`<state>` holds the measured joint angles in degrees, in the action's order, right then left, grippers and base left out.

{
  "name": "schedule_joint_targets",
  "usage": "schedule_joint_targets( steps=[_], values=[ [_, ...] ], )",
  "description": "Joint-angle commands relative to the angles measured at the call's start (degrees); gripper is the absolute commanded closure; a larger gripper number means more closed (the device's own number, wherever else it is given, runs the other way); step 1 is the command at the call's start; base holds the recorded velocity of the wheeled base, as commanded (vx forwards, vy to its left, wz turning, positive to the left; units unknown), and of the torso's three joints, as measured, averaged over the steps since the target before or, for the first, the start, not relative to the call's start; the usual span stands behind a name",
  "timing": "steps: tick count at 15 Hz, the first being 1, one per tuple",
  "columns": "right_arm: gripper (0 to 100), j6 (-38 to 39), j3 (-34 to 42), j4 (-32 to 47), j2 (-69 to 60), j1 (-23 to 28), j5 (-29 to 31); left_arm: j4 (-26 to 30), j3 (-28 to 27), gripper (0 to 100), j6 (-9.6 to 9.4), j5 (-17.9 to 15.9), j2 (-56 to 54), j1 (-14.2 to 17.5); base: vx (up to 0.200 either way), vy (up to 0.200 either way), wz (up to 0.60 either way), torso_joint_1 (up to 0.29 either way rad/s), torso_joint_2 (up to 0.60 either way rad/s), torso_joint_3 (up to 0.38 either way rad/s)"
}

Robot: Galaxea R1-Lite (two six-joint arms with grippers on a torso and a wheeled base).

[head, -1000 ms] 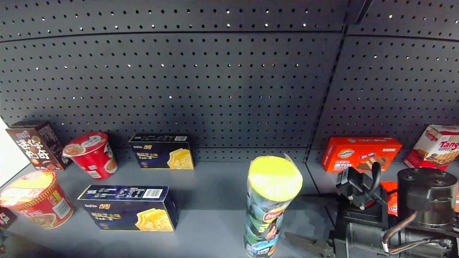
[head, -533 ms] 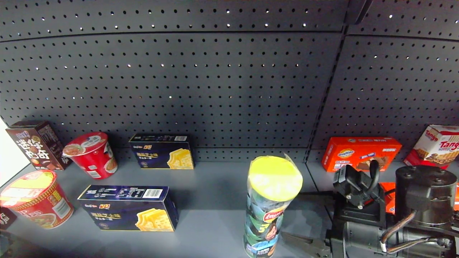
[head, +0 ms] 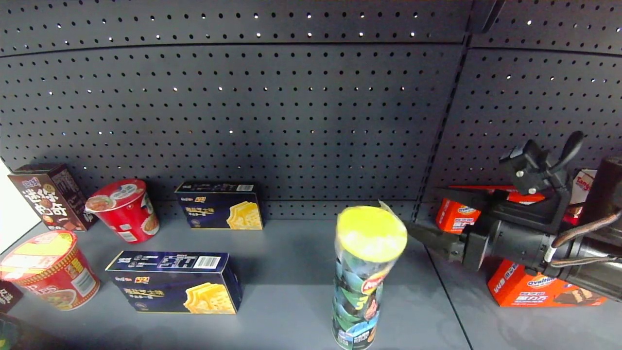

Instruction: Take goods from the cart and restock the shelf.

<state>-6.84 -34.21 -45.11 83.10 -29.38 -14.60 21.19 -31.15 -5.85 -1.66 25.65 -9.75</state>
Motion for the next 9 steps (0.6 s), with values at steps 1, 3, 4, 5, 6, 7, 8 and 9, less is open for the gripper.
schedule_joint_targets(
  steps=[1,3,4,5,6,7,8,9],
  values=[
    [0,-0.02,-1.13,1.25,-2.33,2.84,1.33,-0.01,0.12,100,0.05,-0.01,0.10,0.00,0.000,0.000,0.00,0.000,0.00,0.000],
    [0,-0.10,-0.33,1.86,-3.30,3.10,2.39,0.08,0.65,100,0.05,-0.01,-0.07,0.08,0.000,0.000,0.00,0.000,0.00,0.000],
    [0,-0.28,-0.33,2.39,-3.56,2.48,3.62,0.08,0.82,100,0.05,-0.01,-0.07,0.08,0.000,0.000,0.00,0.000,0.00,0.000],
    [0,-0.46,-0.51,3.62,-3.03,2.13,3.71,-0.01,0.74,100,0.05,-0.01,-0.07,0.00,0.000,0.000,0.00,0.000,0.00,0.000],
    [0,-0.54,-0.42,4.06,-1.89,1.69,3.79,-0.09,0.74,100,0.05,-0.10,0.02,0.00,0.000,0.000,0.00,0.000,0.00,0.000],
    [0,-1.16,-0.42,4.06,-0.31,1.52,3.79,-0.09,0.65,100,0.05,-0.10,0.02,0.00,0.000,0.000,0.00,0.000,0.00,0.000],
    [0,-3.09,-0.77,4.06,2.15,1.52,3.62,-0.09,0.65,100,0.05,-0.10,0.02,0.00,0.000,0.000,0.00,0.000,0.00,0.000],
    [0,-4.59,-0.86,3.97,4.00,1.25,3.44,-0.09,0.47,100,0.05,-0.10,-0.07,0.00,0.000,0.000,0.00,0.000,0.00,0.000]
  ],
)
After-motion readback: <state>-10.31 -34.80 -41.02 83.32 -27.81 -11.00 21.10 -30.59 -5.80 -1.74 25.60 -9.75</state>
